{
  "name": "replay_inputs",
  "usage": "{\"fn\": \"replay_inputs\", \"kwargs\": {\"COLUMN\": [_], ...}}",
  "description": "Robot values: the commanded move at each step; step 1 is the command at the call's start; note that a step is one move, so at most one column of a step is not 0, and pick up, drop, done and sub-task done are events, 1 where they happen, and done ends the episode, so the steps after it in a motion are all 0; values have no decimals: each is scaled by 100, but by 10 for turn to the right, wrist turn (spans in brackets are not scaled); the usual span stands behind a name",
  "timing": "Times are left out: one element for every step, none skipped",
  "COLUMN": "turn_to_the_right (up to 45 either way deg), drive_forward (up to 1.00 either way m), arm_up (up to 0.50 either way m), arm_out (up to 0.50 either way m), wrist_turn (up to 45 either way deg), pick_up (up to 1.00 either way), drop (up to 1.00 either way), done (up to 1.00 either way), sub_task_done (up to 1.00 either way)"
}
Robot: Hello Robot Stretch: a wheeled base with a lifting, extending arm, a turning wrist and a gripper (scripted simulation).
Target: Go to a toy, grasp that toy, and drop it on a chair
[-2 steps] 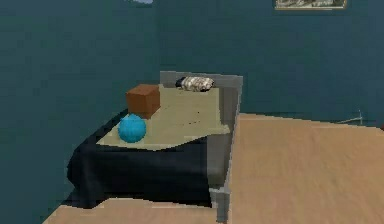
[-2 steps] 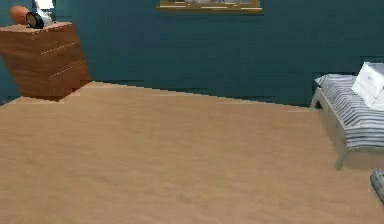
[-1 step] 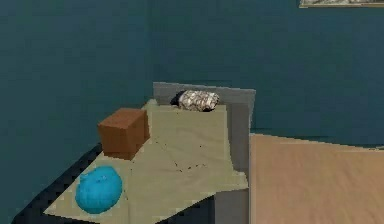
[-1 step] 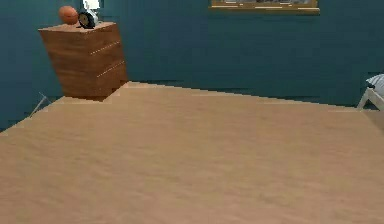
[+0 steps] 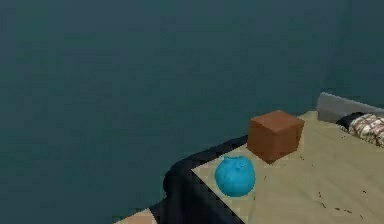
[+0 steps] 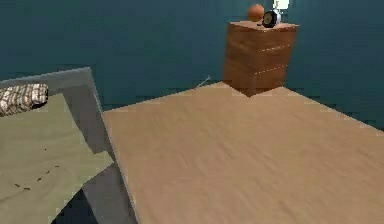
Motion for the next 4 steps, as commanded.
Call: {"fn": "replay_inputs", "kwargs": {"turn_to_the_right": [-450,-240,420,0], "drive_forward": [0,0,0,100], "arm_up": [0,0,0,0], "arm_out": [0,0,0,0], "wrist_turn": [0,0,0,0], "pick_up": [0,0,0,0], "drop": [0,0,0,0], "done": [0,0,0,0], "sub_task_done": [0,0,0,0]}}
